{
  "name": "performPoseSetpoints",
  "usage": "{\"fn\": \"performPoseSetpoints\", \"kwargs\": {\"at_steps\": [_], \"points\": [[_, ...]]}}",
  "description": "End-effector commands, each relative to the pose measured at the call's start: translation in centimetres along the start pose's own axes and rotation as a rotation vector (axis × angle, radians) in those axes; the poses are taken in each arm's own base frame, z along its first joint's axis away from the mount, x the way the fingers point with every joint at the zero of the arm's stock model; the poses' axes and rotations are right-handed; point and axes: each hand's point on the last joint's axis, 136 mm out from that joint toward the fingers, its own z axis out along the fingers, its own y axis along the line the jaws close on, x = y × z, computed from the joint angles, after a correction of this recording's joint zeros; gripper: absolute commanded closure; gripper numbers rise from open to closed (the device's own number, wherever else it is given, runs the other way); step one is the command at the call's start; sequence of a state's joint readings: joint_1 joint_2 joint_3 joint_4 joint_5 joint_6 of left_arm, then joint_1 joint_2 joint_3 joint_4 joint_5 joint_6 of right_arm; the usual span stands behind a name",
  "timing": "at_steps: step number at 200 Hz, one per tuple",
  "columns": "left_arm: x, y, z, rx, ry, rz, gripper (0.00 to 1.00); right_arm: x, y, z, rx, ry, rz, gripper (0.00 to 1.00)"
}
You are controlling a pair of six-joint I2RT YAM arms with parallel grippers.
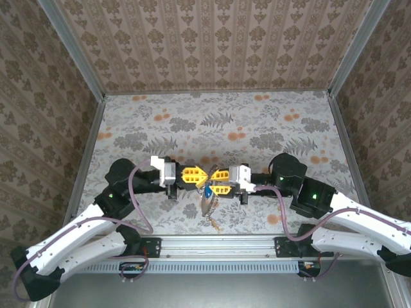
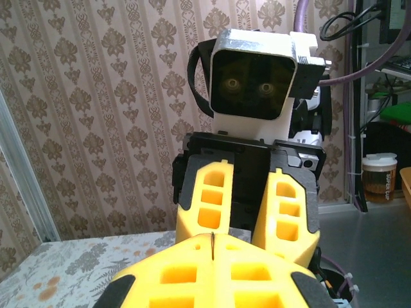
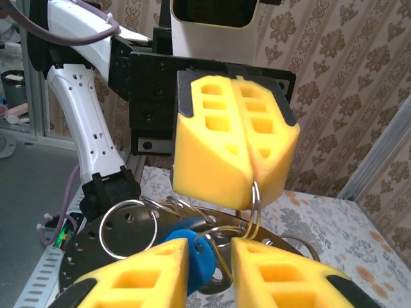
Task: Put the keys on the keyring
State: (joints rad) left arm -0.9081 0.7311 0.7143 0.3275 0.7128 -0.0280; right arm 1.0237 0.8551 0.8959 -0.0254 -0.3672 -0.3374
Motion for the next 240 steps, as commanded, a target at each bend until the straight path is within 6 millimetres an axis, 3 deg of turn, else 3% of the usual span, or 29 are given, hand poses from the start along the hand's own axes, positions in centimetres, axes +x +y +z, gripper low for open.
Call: {"fn": "performPoseSetpoints", "kwargs": {"at_steps": [1, 59, 118, 186, 240], "points": [[-1.3, 0.0, 0.1, 0.009, -0.051, 0.019, 1.00, -1.1, 0.1, -0.5, 0.001, -0.047, -0.010, 0.73], [-1.4, -0.2, -0.2, 0.004, -0.017, 0.030, 1.00, -0.9, -1.9, -1.1, 0.125, -0.036, 0.001, 0.73], [-1.9, -0.4, -0.5, 0.004, -0.002, 0.043, 1.00, -2.4, -0.4, -2.6, 0.077, -0.125, -0.023, 0.65], [-1.9, -1.1, -0.5, 0.045, 0.008, 0.036, 1.00, -2.1, -1.2, -1.6, 0.086, -0.101, 0.017, 0.70], [-1.6, -1.3, -0.4, 0.061, 0.020, 0.025, 1.00, -1.9, -1.4, -0.9, 0.064, -0.103, 0.047, 0.70]]}}
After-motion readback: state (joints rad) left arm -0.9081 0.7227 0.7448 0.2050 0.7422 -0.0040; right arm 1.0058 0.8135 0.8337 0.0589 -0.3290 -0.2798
